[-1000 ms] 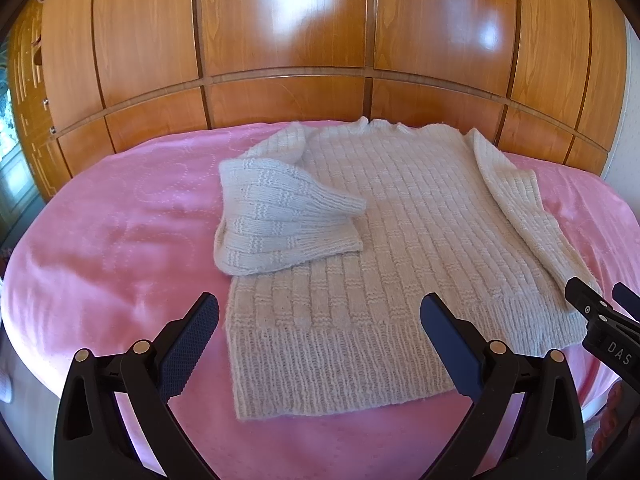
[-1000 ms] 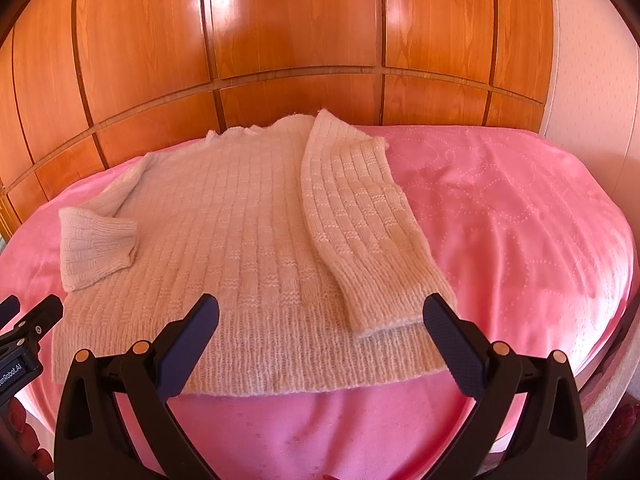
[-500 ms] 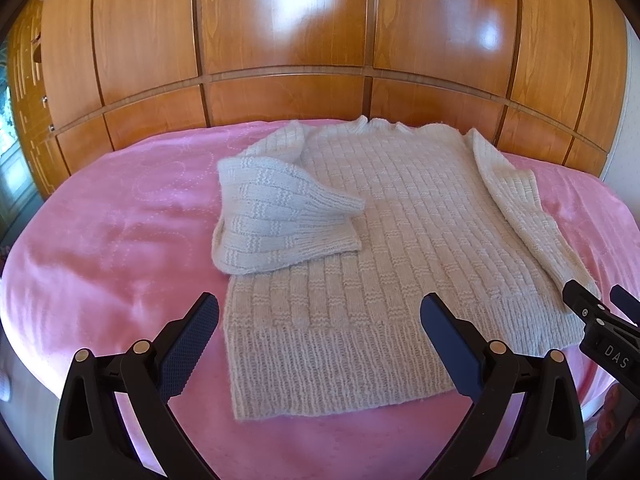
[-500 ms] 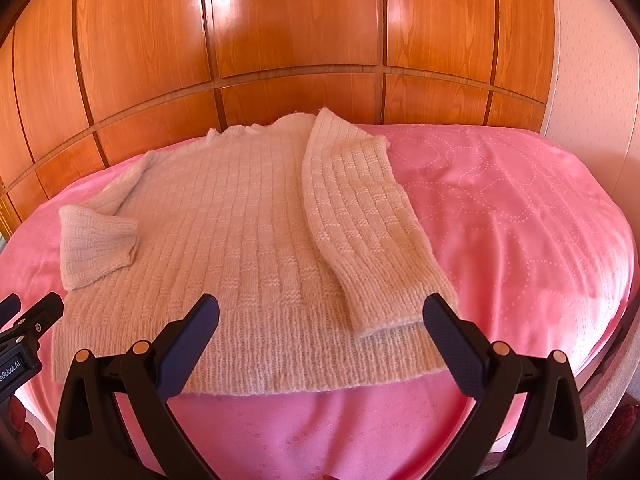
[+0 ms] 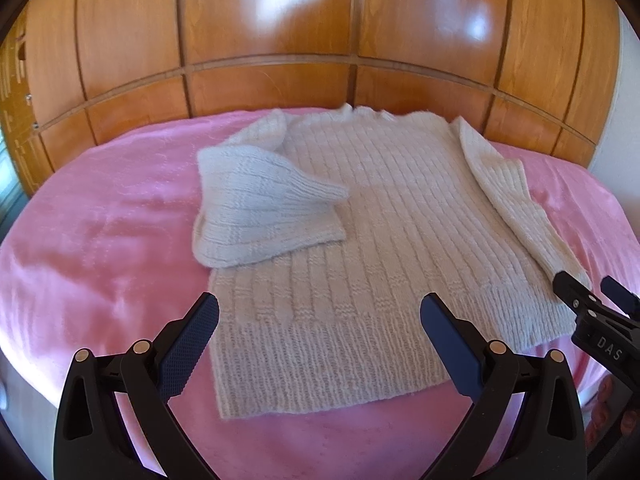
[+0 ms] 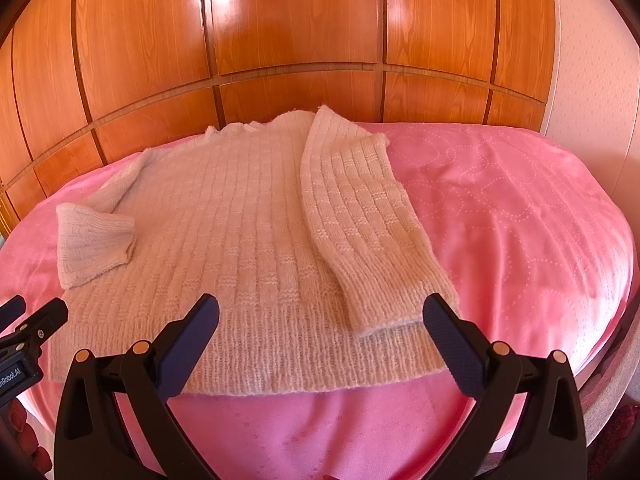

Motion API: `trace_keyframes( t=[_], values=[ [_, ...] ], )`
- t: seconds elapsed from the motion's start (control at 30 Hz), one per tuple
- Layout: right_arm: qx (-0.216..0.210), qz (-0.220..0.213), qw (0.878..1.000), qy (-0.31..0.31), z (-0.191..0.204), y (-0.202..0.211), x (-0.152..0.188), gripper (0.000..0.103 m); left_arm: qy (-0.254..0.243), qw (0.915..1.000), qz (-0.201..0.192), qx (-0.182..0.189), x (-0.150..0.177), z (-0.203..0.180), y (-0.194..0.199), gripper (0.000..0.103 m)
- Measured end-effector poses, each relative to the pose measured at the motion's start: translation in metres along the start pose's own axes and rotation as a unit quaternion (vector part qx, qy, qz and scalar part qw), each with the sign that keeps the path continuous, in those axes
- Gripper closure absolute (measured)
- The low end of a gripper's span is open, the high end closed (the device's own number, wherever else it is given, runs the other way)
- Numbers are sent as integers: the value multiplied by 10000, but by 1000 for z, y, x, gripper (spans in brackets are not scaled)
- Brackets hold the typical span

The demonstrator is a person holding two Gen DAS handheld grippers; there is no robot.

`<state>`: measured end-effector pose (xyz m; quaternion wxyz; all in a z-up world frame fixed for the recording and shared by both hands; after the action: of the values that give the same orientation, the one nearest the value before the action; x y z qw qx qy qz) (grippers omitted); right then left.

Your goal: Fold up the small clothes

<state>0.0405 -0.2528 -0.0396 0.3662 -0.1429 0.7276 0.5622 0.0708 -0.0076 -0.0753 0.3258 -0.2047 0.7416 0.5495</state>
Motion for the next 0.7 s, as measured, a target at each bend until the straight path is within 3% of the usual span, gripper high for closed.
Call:
trace_keyframes(
  t=[0.33, 0.53, 0.63, 0.7],
  values=[
    [252, -151, 9994, 176, 5, -21, -13, 2, 64, 9974, 438, 560, 6, 3, -27, 3],
    [642, -425, 9958, 491, 17, -58, -36, 2, -460, 9989, 89, -70, -11, 13, -39, 3],
    [821, -606, 9928, 620, 22, -78, -50, 2, -907, 9947, -51, -484, -25, 17, -49, 3],
    [920, -564, 9916, 711, 25, -94, -53, 2, -1117, 9921, 5, -569, -32, 19, -59, 3]
  ],
)
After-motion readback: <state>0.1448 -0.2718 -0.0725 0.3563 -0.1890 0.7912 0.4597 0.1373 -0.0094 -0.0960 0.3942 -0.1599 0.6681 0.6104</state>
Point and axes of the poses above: each gripper's, at about its wrist camera, not at the fingertips, and y roughly against the way its jaws point, z to its left, x to its underside, the point moved 8 cm from there along -y, roughly the way its jaws point, and after that the axes turned 12 degrees about x, right-handed, at the moved point
